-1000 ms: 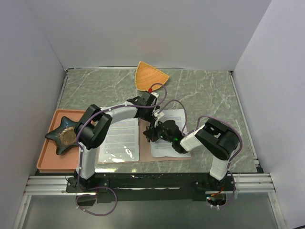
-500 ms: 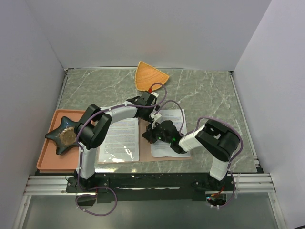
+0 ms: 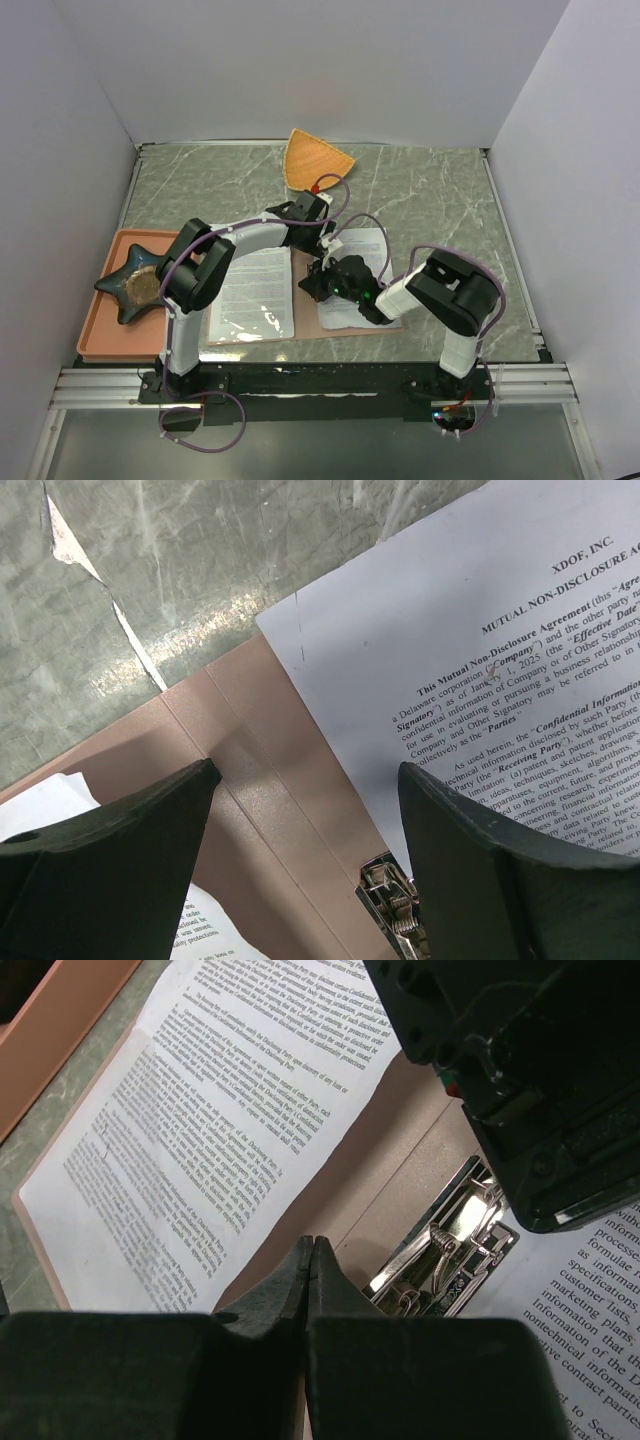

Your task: Put the files into the folder

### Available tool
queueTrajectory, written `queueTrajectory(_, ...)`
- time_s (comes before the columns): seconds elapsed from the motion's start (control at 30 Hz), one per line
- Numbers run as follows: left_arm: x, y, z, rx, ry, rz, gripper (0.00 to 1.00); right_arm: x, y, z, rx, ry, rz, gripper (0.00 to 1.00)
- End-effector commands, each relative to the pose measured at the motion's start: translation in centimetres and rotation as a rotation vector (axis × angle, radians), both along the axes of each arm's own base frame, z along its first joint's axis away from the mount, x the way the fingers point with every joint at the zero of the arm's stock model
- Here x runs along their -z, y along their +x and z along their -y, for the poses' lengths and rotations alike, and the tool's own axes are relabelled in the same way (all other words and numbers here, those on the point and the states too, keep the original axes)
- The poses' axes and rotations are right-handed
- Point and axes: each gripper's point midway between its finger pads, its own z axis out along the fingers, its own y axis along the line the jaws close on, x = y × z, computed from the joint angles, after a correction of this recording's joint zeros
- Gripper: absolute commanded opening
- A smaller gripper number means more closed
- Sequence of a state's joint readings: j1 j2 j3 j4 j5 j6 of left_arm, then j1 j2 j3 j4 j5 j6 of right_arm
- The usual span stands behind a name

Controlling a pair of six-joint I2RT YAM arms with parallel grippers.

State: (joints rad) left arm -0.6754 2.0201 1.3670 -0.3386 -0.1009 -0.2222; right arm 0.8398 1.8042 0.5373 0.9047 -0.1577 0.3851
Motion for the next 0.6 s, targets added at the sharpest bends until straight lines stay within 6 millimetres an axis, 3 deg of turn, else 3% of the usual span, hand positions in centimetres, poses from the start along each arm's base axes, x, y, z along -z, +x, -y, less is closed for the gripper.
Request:
queueTrajectory(0.0, 7.2, -7.5, -4.1, 0.009, 0.151, -0.340, 0.81, 9.8, -4.4, 6.0, 0.033, -0.291, -0.251, 0.00)
queueTrajectory(0.57, 7.2, -7.4, -4.4, 0.009, 0.154, -0.341, 0.80, 11.7, -4.5, 7.8, 0.107, -0.260, -0.322, 0.00)
